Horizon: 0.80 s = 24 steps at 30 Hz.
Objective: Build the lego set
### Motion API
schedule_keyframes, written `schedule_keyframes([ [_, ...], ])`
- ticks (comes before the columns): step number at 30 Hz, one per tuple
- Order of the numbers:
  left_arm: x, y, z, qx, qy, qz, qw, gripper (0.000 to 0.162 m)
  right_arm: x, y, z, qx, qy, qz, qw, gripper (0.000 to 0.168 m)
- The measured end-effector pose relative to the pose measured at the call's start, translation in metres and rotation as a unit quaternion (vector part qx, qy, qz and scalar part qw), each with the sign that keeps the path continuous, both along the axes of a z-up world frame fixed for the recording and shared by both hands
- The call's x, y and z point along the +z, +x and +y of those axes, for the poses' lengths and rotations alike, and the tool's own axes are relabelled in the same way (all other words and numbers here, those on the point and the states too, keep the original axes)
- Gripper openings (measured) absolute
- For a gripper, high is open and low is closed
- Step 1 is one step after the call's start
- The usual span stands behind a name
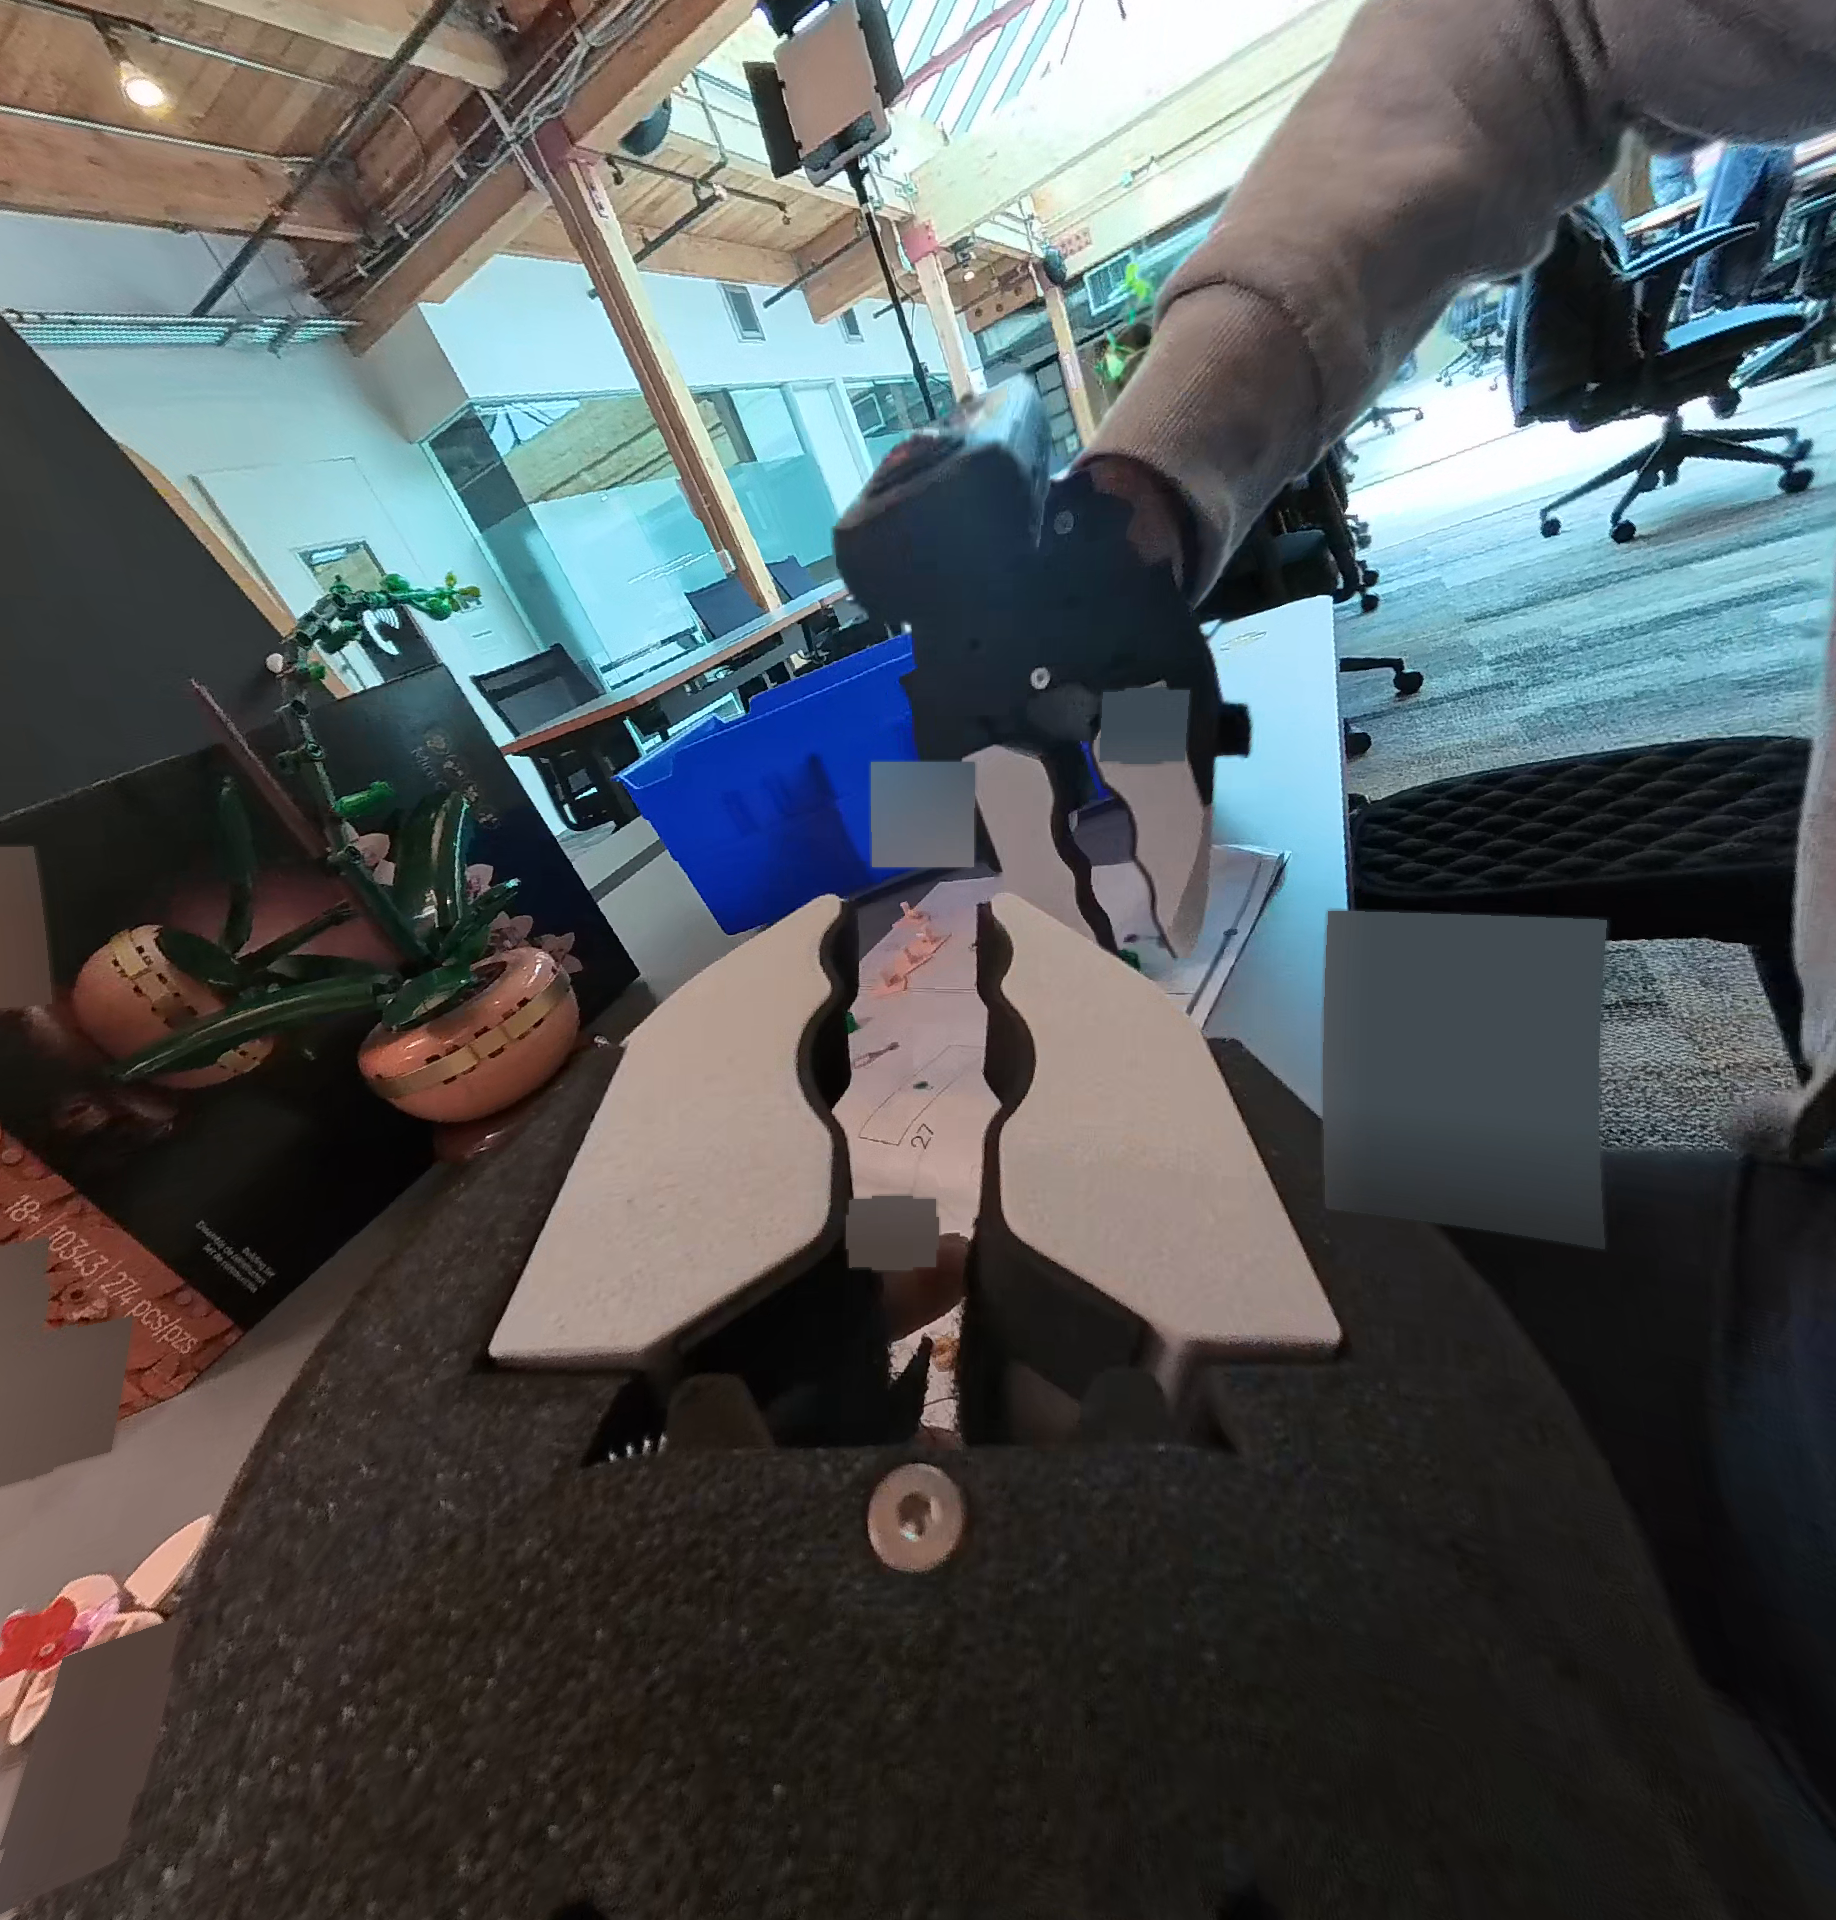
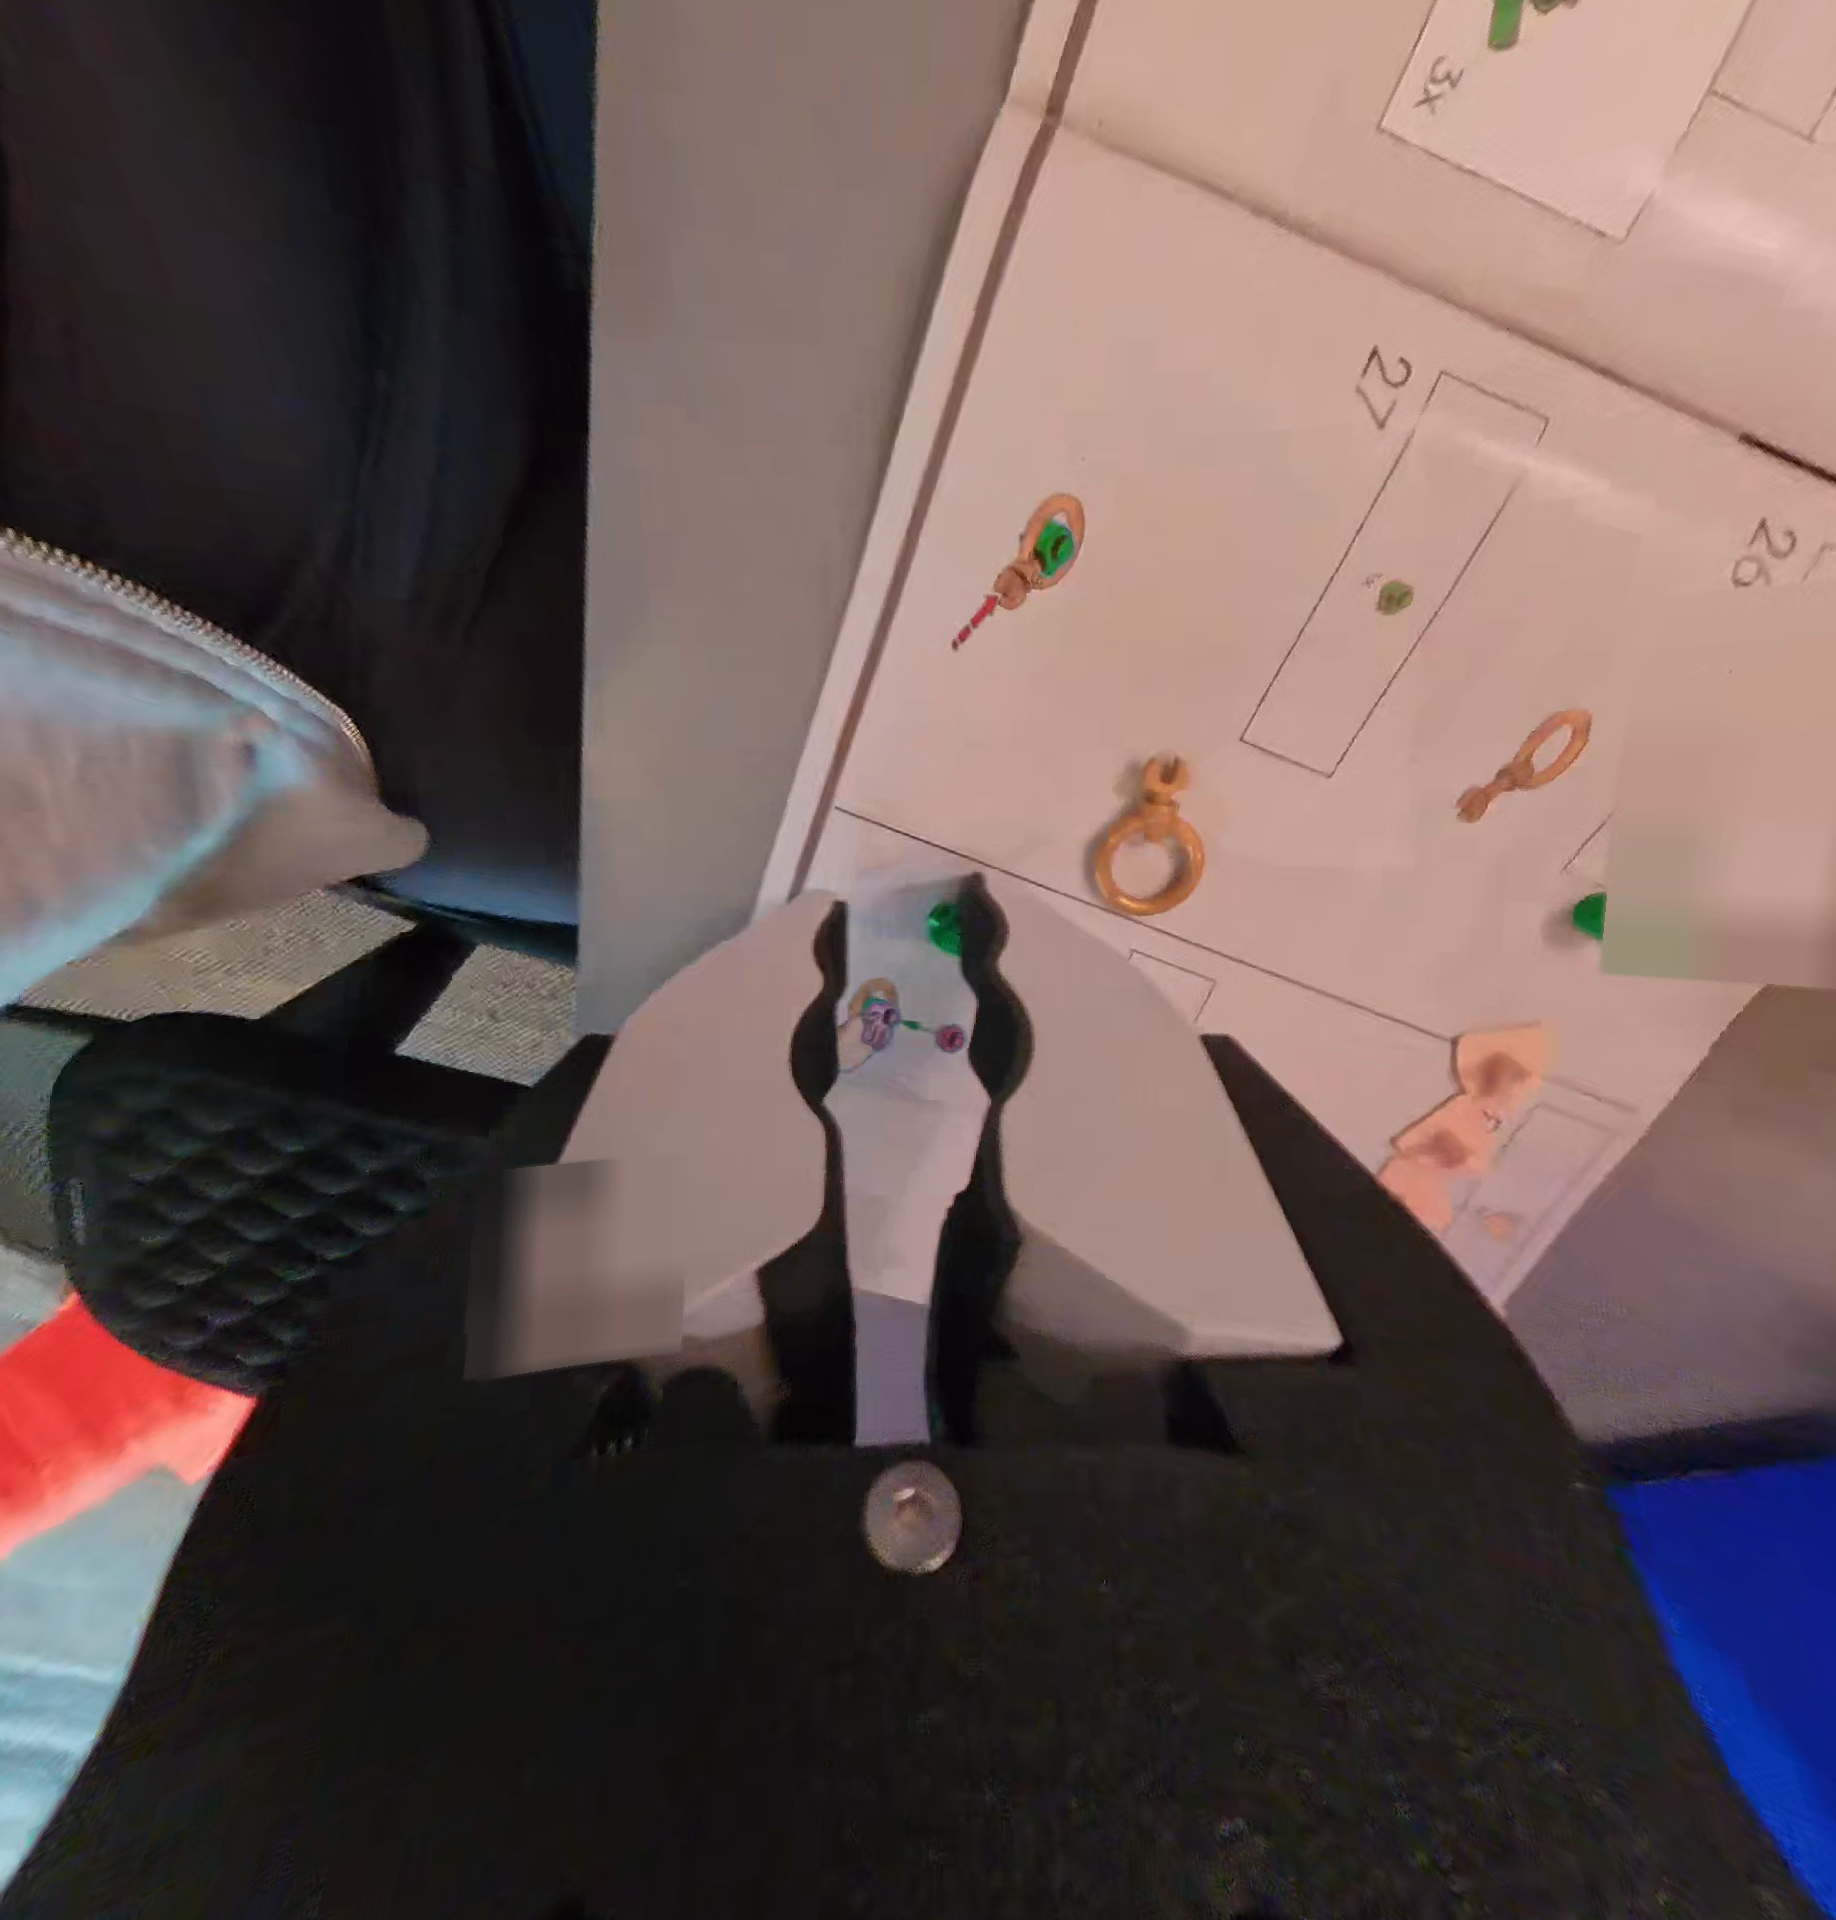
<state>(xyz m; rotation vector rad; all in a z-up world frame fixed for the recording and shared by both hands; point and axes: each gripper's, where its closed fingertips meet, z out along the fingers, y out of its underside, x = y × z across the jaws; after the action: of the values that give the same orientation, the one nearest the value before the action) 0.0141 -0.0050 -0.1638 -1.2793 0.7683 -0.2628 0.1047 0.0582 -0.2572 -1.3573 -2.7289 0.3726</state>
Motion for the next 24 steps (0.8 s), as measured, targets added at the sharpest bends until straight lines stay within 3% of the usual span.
schedule_keyframes([
  [1,0.0,0.001,0.0,-0.001,0.0,0.002,1.0,0.021,0.003,0.002,0.0,0.002,0.007,0.009,1.0,0.025],
  [5,-0.001,0.003,0.0,-0.006,-0.001,0.007,1.0,0.021,0.01,0.01,0.009,0.061,0.06,0.028,0.996,0.027],
  [10,-0.002,0.005,0.0,-0.008,-0.001,0.013,1.0,0.021,0.009,0.007,0.012,0.099,0.072,0.047,0.991,0.014],
  [14,-0.002,0.006,0.001,-0.012,-0.003,0.006,1.0,0.022,0.017,-0.001,0.006,0.243,0.077,0.122,0.959,0.014],
  [19,-0.001,0.005,0.002,-0.012,-0.005,-0.002,1.0,0.022,0.006,0.0,0.01,0.279,0.077,0.071,0.954,0.022],
  [24,-0.001,0.006,0.001,-0.016,-0.004,0.001,1.0,0.022,0.0,-0.003,0.011,0.277,0.075,0.061,0.956,0.009],
])
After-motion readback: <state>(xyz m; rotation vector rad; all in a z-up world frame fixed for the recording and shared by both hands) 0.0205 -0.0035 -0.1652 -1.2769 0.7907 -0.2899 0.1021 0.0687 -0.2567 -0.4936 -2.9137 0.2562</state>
